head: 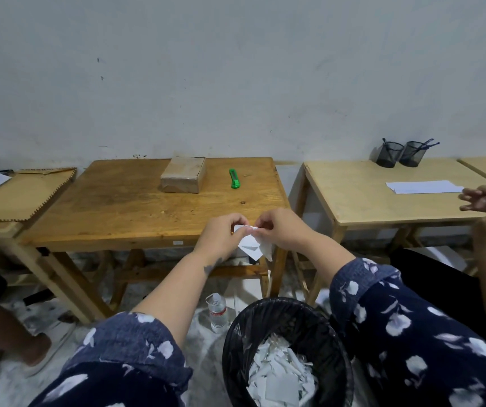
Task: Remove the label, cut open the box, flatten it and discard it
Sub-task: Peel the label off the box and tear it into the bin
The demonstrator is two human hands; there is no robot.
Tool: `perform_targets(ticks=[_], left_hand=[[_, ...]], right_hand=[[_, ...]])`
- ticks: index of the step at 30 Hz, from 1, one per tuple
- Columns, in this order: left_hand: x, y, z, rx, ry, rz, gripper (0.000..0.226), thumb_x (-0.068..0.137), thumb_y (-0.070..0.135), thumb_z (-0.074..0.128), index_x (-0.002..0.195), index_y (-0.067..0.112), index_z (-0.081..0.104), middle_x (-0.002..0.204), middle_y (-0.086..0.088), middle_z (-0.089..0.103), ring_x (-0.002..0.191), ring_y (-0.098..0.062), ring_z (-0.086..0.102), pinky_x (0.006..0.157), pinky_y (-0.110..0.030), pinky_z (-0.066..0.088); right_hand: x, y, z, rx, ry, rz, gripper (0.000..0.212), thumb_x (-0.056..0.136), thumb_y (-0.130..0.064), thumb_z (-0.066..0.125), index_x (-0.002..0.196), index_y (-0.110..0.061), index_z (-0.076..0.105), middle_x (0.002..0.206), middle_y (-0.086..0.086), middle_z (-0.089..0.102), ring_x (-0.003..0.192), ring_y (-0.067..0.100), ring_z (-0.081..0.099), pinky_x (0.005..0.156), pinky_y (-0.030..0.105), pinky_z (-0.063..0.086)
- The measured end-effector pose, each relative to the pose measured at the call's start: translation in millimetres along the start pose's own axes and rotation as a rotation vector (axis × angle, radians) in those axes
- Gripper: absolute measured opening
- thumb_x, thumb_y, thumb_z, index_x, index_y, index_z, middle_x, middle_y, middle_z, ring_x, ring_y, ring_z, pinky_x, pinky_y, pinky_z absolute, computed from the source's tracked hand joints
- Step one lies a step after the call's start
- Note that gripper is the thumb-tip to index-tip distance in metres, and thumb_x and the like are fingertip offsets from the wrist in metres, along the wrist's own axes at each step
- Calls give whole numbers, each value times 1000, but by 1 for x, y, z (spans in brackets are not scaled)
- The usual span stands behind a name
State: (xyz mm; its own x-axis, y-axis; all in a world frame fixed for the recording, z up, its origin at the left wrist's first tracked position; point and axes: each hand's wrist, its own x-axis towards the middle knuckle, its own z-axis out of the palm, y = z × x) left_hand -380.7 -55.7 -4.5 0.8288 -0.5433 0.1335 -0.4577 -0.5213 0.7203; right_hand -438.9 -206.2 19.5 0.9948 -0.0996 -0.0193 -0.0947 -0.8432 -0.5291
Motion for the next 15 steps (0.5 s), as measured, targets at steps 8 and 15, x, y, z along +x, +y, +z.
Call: perform_targets(ticks=[8,15], left_hand=[[-9,1,19,-177,67,-25,10,93,28,59,87,22,65,94,6,66,88,-8,54,70,-24,36],[-4,4,29,-350,127,-195,16,90,27,62,82,15,68,86,2,67,80,-10,55,70,-26,37]], right_hand=[[-3,4,1,-34,57,3,22,86,-33,67,78,-13,69,75,2,64,71,16,57,67,31,48],[-13,4,20,-102,286,-90,18,84,-20,63,67,-21,57,71,-6,57,77,17,48,74,35,42]])
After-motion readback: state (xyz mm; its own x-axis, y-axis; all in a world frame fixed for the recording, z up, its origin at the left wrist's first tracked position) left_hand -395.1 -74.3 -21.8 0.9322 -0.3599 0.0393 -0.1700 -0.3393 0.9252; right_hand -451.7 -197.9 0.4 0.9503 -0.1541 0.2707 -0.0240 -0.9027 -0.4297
